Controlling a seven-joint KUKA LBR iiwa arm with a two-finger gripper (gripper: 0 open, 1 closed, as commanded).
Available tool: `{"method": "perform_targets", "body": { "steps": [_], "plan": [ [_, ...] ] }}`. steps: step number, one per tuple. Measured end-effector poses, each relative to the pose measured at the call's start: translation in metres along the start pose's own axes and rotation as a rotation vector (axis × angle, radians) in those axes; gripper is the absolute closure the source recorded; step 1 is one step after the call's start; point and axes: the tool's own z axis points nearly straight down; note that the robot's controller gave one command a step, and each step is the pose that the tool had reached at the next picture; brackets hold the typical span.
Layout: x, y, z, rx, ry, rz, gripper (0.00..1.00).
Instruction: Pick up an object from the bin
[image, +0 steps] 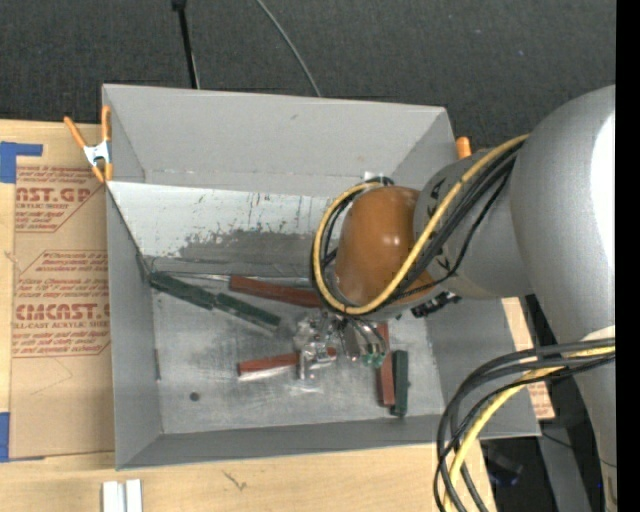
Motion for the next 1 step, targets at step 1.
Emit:
{"method": "perform_targets", "body": {
  "steps": [1],
  "plan": [
    [-0.0082, -0.0063, -0.1588, 0.001, -0.013, -0.014, 1.00]
  ]
}}
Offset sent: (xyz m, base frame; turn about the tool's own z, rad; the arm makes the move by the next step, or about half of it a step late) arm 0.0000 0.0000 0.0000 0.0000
